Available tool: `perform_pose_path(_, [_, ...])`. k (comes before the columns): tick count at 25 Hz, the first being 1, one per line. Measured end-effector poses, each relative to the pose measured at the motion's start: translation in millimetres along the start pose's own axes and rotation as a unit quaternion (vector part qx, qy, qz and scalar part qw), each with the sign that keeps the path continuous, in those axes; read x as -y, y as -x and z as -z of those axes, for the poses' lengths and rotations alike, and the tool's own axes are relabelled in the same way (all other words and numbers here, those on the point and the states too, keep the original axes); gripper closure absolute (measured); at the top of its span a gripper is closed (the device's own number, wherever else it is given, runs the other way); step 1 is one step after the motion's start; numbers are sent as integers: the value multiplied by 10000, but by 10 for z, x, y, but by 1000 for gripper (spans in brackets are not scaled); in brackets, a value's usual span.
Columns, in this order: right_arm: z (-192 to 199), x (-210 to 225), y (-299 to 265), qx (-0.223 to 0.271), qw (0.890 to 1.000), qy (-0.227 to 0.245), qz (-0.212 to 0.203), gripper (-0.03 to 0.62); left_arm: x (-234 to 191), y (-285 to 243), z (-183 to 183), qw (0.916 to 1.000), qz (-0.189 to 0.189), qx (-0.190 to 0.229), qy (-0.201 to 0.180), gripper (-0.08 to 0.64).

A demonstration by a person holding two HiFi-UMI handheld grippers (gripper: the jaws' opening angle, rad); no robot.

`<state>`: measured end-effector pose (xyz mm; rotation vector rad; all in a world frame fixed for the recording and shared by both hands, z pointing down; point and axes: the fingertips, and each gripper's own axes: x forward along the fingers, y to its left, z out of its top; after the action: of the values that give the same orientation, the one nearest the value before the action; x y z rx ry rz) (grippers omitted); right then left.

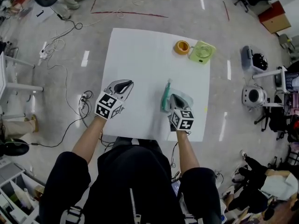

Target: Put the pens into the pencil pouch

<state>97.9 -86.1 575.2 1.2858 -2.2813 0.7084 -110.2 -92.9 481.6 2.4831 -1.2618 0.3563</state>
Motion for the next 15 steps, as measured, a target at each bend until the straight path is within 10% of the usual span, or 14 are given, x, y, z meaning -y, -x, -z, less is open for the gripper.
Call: perform_pose_path(15, [-1170,-66,706,1417,9883,514,222,583,164,124,-666,9968,-236,739,-176,525])
